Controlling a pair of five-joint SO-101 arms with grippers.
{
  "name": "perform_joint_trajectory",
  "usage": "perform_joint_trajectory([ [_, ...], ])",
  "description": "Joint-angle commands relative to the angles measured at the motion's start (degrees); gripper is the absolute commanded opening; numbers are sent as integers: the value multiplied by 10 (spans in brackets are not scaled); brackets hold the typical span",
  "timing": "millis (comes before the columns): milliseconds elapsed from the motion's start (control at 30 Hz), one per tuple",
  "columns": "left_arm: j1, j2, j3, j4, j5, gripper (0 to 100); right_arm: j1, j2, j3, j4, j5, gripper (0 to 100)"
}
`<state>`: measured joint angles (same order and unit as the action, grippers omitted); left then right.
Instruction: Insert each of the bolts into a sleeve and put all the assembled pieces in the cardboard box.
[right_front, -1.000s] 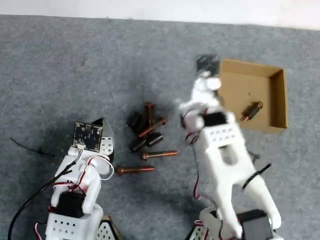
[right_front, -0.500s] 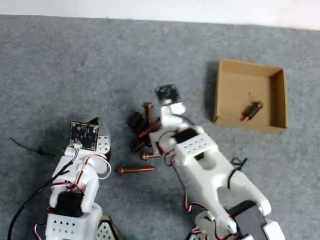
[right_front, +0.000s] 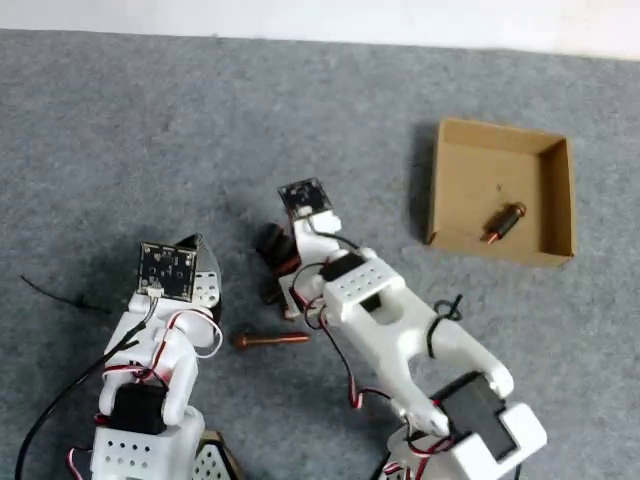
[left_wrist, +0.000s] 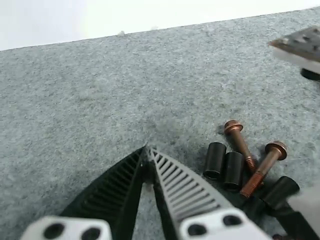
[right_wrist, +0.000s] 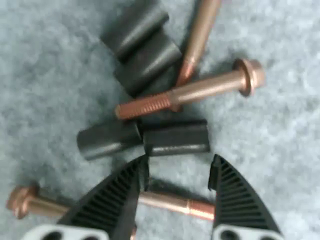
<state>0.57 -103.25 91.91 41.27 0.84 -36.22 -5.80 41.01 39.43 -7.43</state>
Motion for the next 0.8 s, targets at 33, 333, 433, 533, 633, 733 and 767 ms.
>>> perform_joint_trajectory([
  [33, -6, -6, -24, -12, -1, 7, -4, 0, -65, 4, -29, 183],
  [333, -6, -6, -24, -12, -1, 7, -10, 4, -87, 37, -49, 183],
  [433, -6, -6, -24, -12, -1, 7, -11, 29, -102, 31, -73, 183],
  [533, -6, -6, -24, -12, -1, 7, -9, 60, -109, 33, -75, 183],
  [633, -6, -6, -24, -12, -1, 7, -8, 70, -109, 33, -75, 183],
  [733, -6, -6, -24, -12, -1, 7, -7, 70, -105, 34, -75, 183],
  [767, -6, -6, -24, -12, -1, 7, -7, 70, -105, 39, -75, 183],
])
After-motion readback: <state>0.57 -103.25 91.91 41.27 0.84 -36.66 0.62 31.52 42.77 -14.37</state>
